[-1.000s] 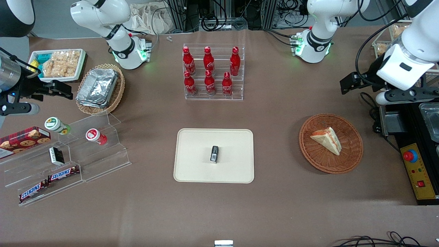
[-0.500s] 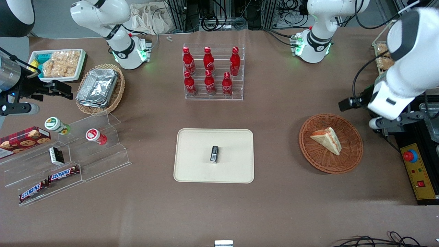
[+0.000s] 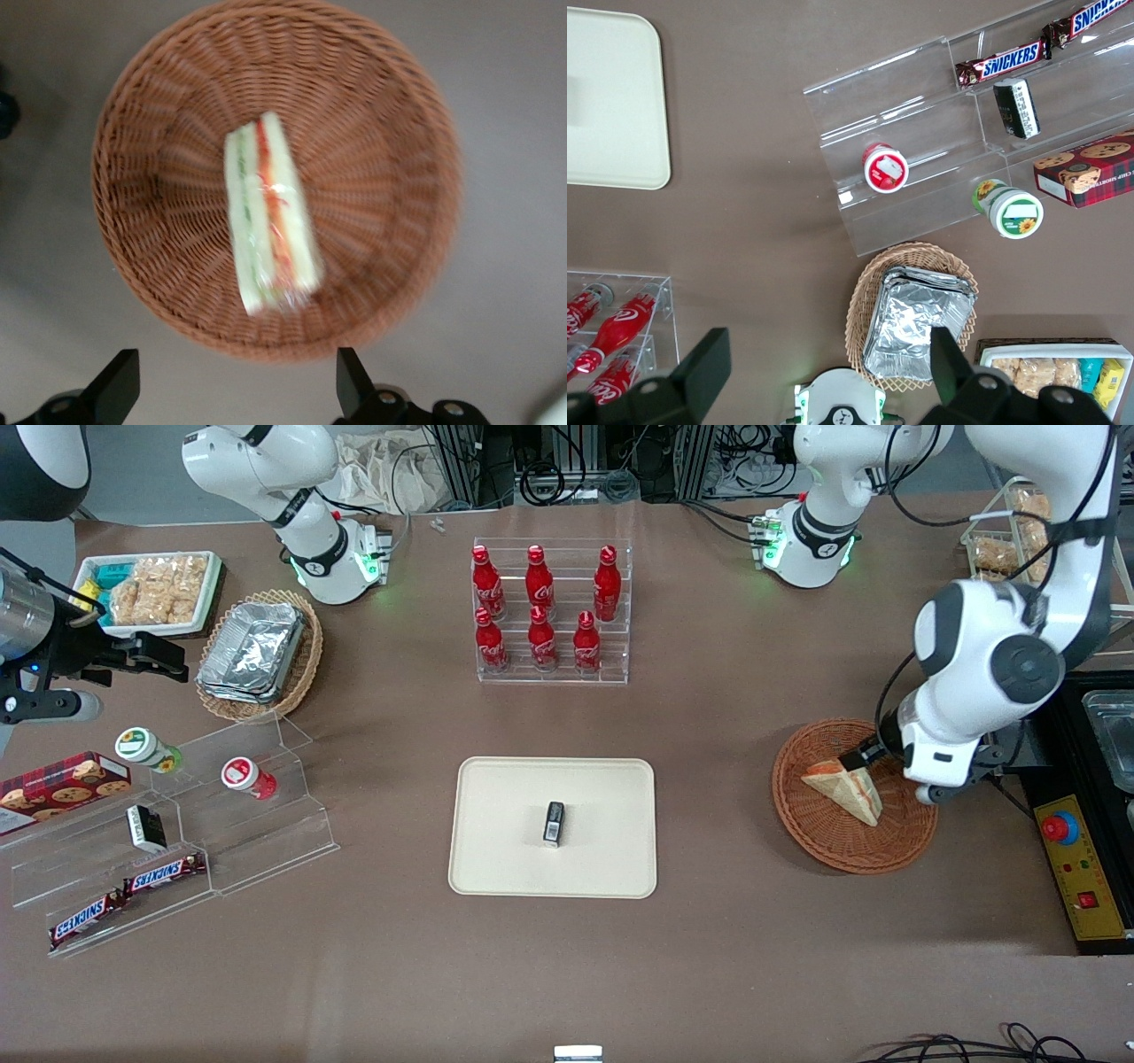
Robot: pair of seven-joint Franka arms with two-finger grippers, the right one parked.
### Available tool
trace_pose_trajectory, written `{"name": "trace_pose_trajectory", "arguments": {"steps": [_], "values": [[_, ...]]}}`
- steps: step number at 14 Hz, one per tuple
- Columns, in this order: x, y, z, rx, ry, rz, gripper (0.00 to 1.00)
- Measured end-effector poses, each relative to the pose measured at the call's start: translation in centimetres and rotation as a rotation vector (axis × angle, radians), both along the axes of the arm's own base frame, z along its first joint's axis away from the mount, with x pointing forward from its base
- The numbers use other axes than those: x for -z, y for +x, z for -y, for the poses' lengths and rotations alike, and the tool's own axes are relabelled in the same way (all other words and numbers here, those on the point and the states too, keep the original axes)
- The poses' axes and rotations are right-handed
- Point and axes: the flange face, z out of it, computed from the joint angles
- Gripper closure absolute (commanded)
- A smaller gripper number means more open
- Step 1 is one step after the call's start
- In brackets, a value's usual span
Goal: Place sandwich from basket to tray
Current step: 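Lower the left gripper, grasp the sandwich and lift it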
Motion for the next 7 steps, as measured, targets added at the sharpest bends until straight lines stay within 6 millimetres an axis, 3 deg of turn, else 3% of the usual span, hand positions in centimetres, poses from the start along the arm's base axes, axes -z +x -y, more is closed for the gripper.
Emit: {"name": "trace_pose_trajectory", "arguments": {"steps": [3, 4, 5, 6, 7], "values": [[6.1, 0.8, 0.1, -0.137, 0.056, 0.005, 0.00], [7.8, 1.0, 0.1, -0.167, 0.062, 0.011, 0.06], [9.2, 1.2, 0.3, -0.189, 0.059, 0.019, 0.30], [10.2, 1.3, 0.4, -0.202, 0.054, 0.025, 0.76], [10.9, 1.4, 0.4, -0.211, 0.051, 0.026, 1.00]]}}
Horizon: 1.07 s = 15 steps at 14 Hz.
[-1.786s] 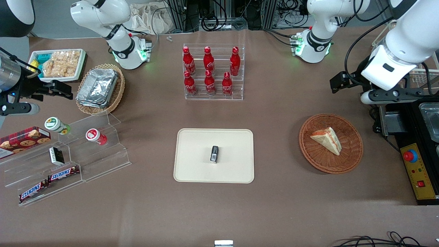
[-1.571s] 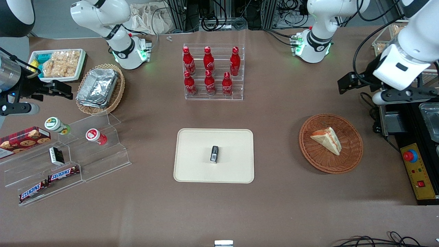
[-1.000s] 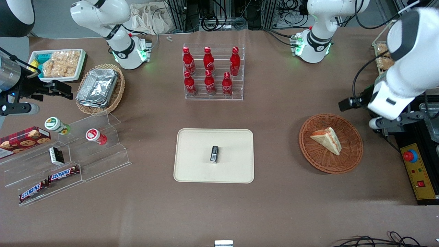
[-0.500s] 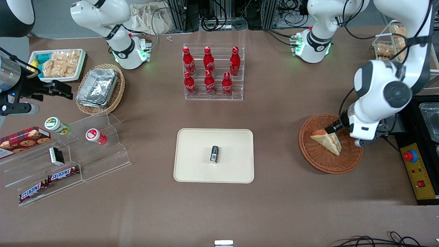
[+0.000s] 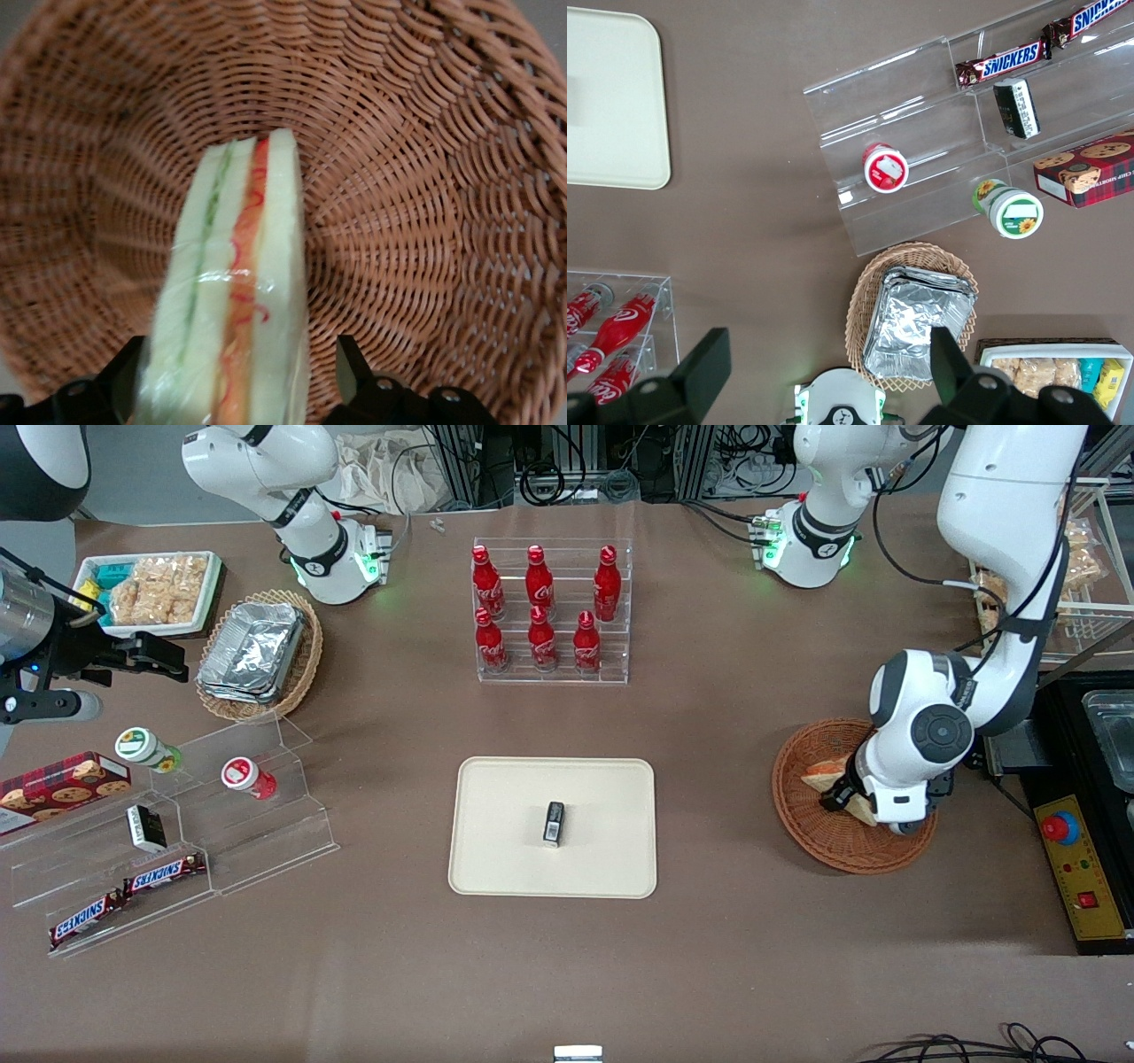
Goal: Place sandwich from basket to tray
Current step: 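Lower the left gripper, grasp the sandwich and lift it, then carry the sandwich with the left gripper over the white tray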
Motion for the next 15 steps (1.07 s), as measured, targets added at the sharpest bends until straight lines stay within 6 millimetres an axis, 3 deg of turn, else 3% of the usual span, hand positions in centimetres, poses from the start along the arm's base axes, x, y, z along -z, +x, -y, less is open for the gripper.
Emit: {"name": "trace_pose_trajectory", "arguments": {"steps": [4, 6, 8, 11, 13, 15], "values": [[-1.0, 0.6, 0.0, -0.002, 0.004, 0.025, 1.00], [-3.9, 1.0, 0.0, 0.016, 0.017, 0.031, 1.00], [-8.6, 0.8, 1.1, 0.091, 0.022, -0.017, 1.00], [-15.0, -0.7, 7.3, 0.378, -0.050, -0.066, 1.00], [-16.0, -2.3, 12.5, 0.599, -0.147, -0.075, 1.00], [-15.1, -3.1, 17.3, 0.738, -0.224, -0.048, 1.00]]}}
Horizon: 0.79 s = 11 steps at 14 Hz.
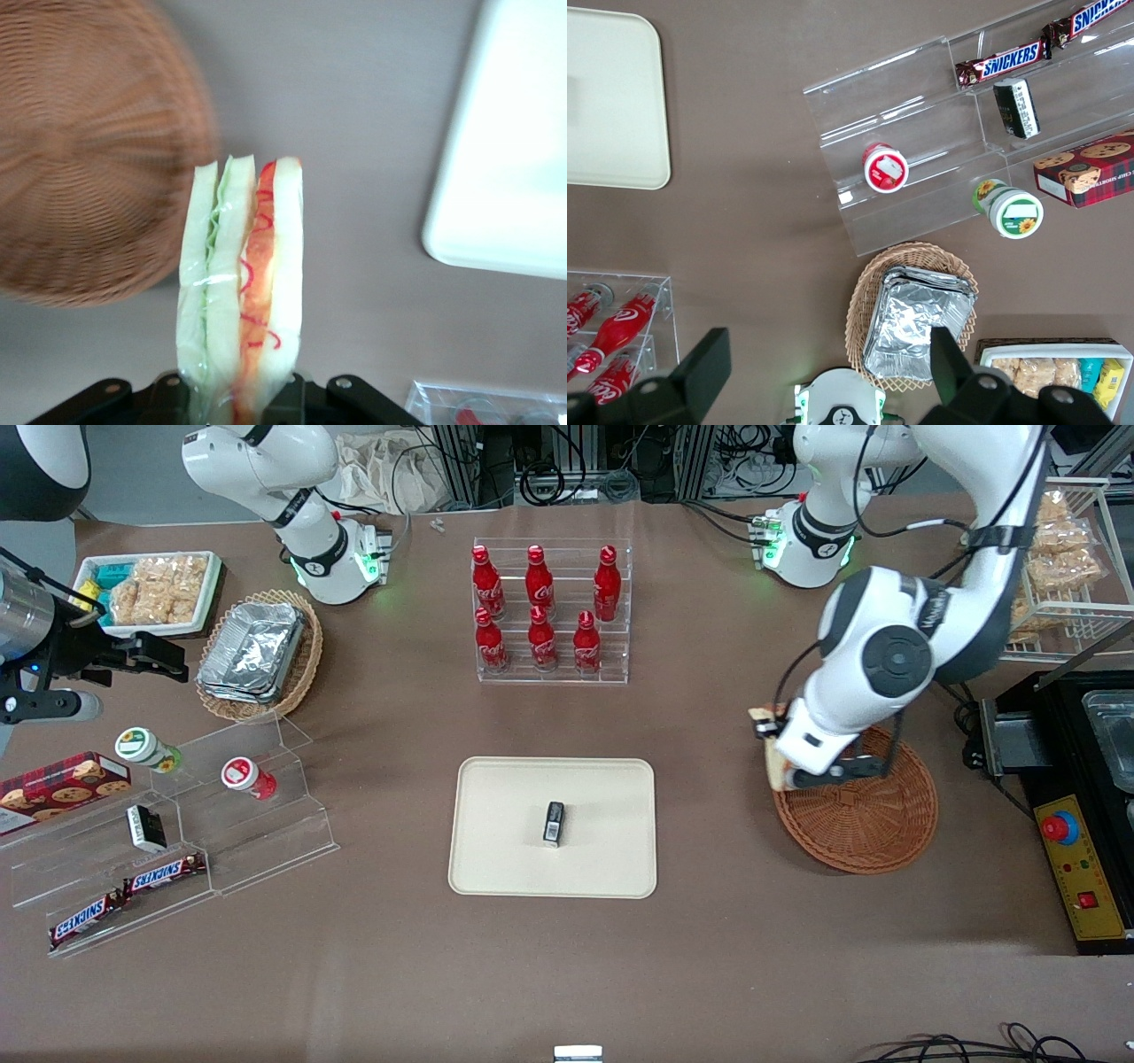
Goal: Place sandwich from basket to tray
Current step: 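Carry the sandwich with the left gripper over the white tray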
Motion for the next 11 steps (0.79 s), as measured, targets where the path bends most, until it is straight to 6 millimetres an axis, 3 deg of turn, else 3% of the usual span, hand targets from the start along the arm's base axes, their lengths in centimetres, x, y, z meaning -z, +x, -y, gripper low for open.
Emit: {"name": "trace_pose_trajectory", "arguments": {"steps": [4, 6, 8, 11], "values": [[2.9, -0.2, 10.3, 0.121, -0.142, 0.104, 1.00], [4.6, 0.2, 13.7, 0.119, -0.127, 0.133, 1.00], [6.8, 1.3, 16.0, 0.086, -0.081, 0.159, 0.90], [9.3, 3.1, 16.7, 0.052, -0.067, 0.161, 0.71]]}}
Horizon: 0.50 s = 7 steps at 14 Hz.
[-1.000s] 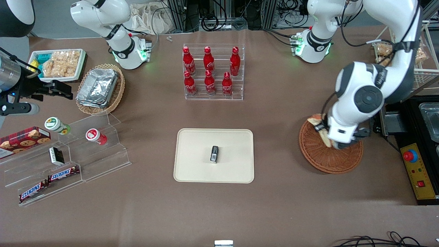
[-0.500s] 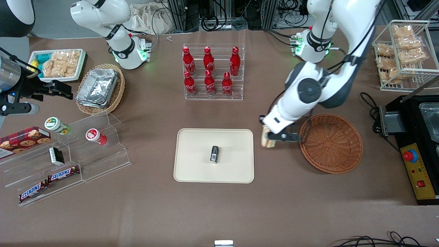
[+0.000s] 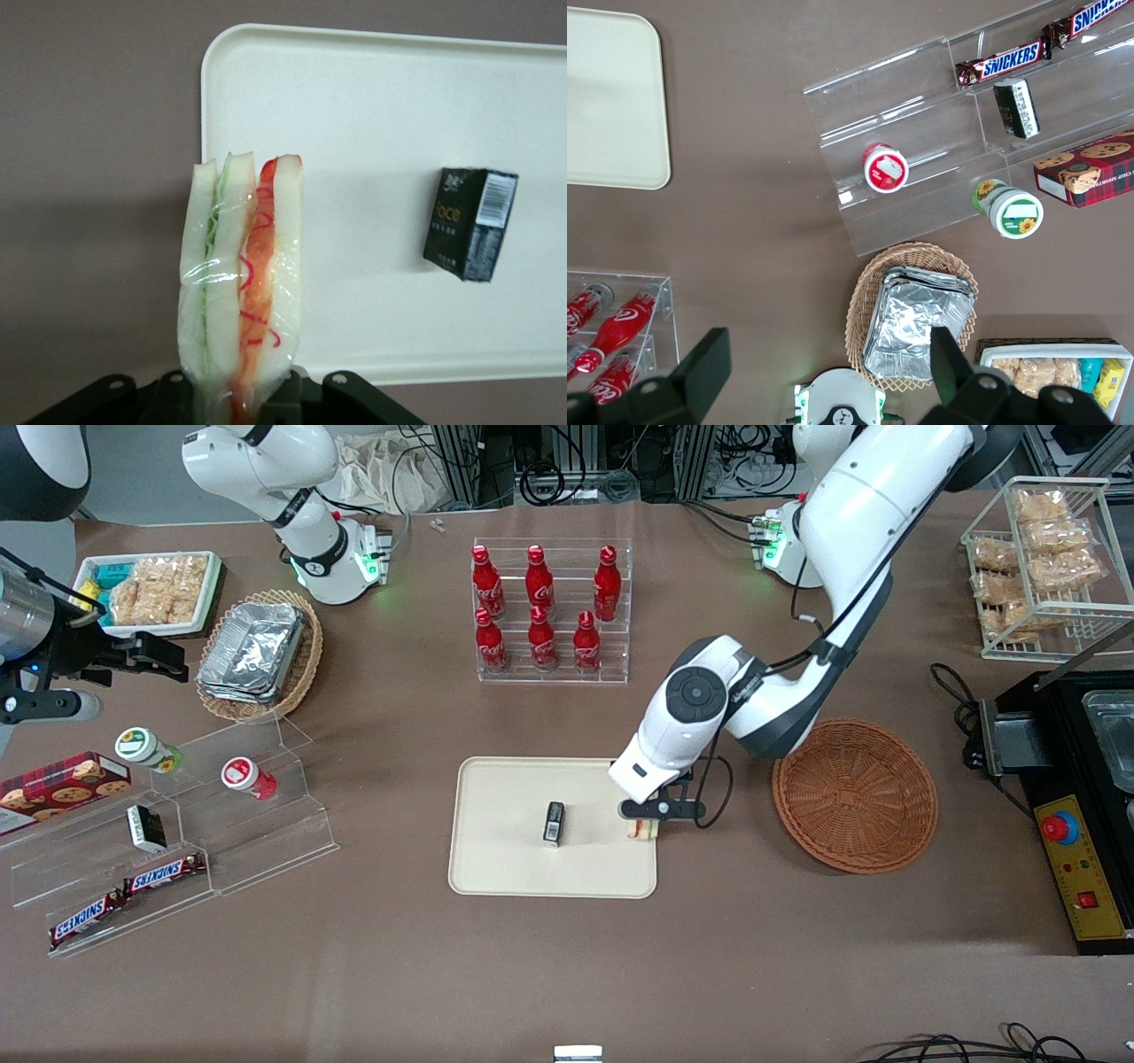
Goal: Place sandwich from basket to tray
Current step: 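Carry the sandwich with the left gripper over the white tray, then lower the sandwich onto the tray and open the left gripper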
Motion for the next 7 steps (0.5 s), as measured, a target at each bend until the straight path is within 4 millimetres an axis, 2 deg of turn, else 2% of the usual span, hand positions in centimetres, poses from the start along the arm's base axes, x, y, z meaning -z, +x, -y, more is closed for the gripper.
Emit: {"name": "trace_pose_trajectory", "arguments": {"steps": [1, 5, 6, 7], "values": [[0.4, 0.3, 0.0, -0.003, -0.001, -0.003, 0.66], [1.5, 0.5, 0.1, -0.010, -0.014, -0.004, 0.65], [1.7, 0.6, 0.2, -0.014, -0.026, 0.003, 0.54], [2.0, 0.6, 0.3, -0.016, -0.033, 0.005, 0.52]]}}
